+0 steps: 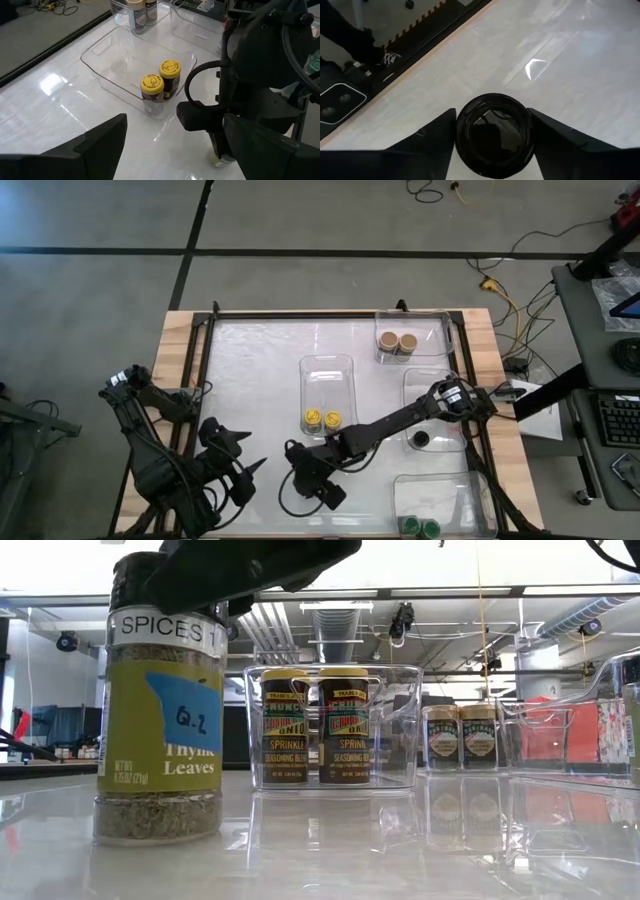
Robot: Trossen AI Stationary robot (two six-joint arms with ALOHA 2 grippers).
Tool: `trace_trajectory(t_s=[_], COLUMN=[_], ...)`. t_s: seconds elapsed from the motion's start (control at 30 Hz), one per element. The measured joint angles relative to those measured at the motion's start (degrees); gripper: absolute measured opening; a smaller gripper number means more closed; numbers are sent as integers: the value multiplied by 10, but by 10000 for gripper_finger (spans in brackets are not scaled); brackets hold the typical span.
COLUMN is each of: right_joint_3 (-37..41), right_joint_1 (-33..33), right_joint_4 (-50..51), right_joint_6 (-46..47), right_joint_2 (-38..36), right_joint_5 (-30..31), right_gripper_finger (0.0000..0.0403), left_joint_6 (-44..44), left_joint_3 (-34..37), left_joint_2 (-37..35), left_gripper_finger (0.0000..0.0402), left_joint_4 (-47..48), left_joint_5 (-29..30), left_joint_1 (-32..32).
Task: Sort spices by type
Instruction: Put the black seasoning bottle into the middle right transparent bin
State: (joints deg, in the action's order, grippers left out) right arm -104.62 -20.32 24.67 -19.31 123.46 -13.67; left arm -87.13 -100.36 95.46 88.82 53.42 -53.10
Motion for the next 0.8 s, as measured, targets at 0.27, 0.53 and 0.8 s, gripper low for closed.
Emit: trace_trajectory(t_s=[0.27,0.53,0.8], right_joint_3=[0,7,111], right_joint_1=[0,-19,-96], right_joint_4=[16,140,220], right_joint_6=[90,184,306], right_joint_2=[-35,-144,-322], right_joint_5=[2,91,257], right_gripper_finger=[199,200,199], left_joint_6=[1,17,56], left_joint_3=[0,0,0], left_joint_2=[0,0,1], left_gripper_finger=[316,316,316], left_joint_4=[12,3,-43], left_joint_5=[0,-34,-34], left_joint_1=[0,0,15])
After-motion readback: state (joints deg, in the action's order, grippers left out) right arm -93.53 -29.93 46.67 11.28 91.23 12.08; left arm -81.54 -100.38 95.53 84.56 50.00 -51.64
